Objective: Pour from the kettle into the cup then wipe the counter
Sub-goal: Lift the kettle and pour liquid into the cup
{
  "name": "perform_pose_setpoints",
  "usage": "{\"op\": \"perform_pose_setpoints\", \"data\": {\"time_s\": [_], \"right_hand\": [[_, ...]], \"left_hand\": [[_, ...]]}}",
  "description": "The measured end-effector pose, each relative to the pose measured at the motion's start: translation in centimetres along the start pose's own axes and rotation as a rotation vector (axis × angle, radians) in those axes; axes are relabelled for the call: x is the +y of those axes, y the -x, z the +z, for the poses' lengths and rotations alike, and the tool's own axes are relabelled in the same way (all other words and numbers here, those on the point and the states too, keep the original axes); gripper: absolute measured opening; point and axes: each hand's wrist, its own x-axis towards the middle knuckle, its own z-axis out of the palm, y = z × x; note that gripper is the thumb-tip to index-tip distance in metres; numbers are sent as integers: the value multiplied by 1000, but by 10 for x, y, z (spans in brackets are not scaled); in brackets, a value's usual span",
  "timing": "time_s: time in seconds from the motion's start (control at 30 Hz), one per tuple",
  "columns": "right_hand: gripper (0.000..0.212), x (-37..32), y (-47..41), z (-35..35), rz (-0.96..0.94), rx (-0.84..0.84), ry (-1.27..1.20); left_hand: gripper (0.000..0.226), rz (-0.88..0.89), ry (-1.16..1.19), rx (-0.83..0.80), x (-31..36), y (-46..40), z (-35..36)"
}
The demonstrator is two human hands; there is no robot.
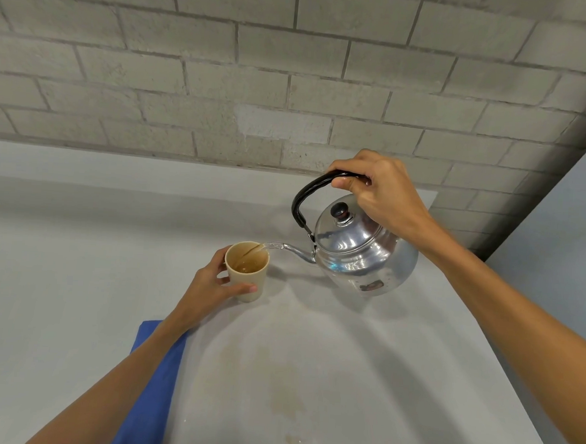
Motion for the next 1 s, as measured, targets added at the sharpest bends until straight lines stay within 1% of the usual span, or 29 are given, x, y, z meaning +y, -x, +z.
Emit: {"op": "perform_pose_setpoints", "data": {"time_s": [0.7, 0.83, 1.0], "right_hand": [[17, 1, -2, 1, -43, 1, 38], [17, 6, 1, 4, -12, 18, -16], [19, 18, 6, 6, 74, 71, -134]], "left_hand": [[77, -3, -5, -4, -1, -1, 0], [76, -3, -13, 2, -1, -1, 0], [74, -5, -8, -2, 0, 0, 0]]}}
